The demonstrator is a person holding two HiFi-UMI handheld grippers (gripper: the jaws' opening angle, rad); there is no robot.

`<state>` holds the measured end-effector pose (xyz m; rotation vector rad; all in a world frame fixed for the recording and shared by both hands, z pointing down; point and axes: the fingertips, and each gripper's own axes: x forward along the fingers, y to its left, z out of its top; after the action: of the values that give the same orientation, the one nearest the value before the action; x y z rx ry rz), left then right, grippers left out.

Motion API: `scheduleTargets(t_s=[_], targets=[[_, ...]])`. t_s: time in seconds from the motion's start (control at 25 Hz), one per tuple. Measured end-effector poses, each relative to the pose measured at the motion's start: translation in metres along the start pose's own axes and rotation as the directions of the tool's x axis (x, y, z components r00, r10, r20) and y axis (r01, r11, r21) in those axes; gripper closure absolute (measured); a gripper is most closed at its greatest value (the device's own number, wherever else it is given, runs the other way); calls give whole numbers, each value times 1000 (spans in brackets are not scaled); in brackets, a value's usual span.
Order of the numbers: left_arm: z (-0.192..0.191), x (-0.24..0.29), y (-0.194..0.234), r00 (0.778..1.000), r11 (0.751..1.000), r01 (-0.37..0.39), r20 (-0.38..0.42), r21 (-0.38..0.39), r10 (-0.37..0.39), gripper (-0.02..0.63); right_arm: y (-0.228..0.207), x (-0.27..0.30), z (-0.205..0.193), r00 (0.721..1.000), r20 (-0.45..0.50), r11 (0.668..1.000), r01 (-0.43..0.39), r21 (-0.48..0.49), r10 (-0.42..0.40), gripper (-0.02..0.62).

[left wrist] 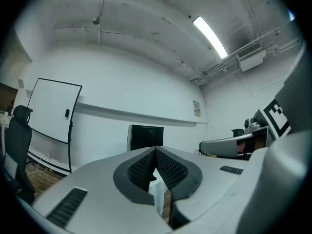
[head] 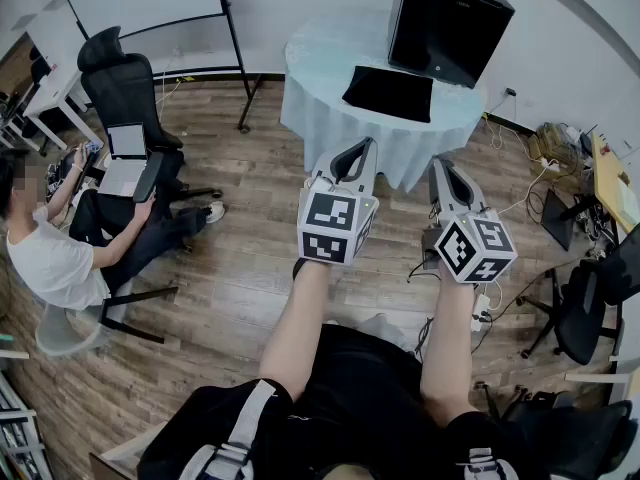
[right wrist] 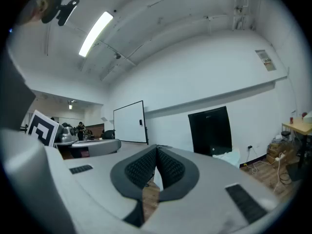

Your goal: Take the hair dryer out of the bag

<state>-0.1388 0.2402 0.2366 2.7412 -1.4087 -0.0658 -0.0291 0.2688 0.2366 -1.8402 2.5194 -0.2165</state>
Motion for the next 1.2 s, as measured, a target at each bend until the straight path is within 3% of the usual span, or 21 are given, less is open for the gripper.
scheduleTargets(t_s=[0.16,0.28,0.68,1.04,1.2], targets=[[1,1,0,1000,1000,12,7,3,-12,594,3,5,0,1000,1,1000,10,-27,-10,591],[2,2,1,1000,1000,17,8,-3,-17,594,4,7,-5,1000,-7,1000,-6,6,6,589],[-9,10,13,1000,997,16,3,-79,-16,594,-15,4,-17,998,-43,998,46,35,-45,589],[-37,37,27,998,993,-14,-59,-120,7,594,-43,30,-30,996,-71,997,60,50,-57,589],[-53,52,34,996,991,-28,-91,-131,16,594,-46,48,-41,997,-74,996,26,82,-20,589]])
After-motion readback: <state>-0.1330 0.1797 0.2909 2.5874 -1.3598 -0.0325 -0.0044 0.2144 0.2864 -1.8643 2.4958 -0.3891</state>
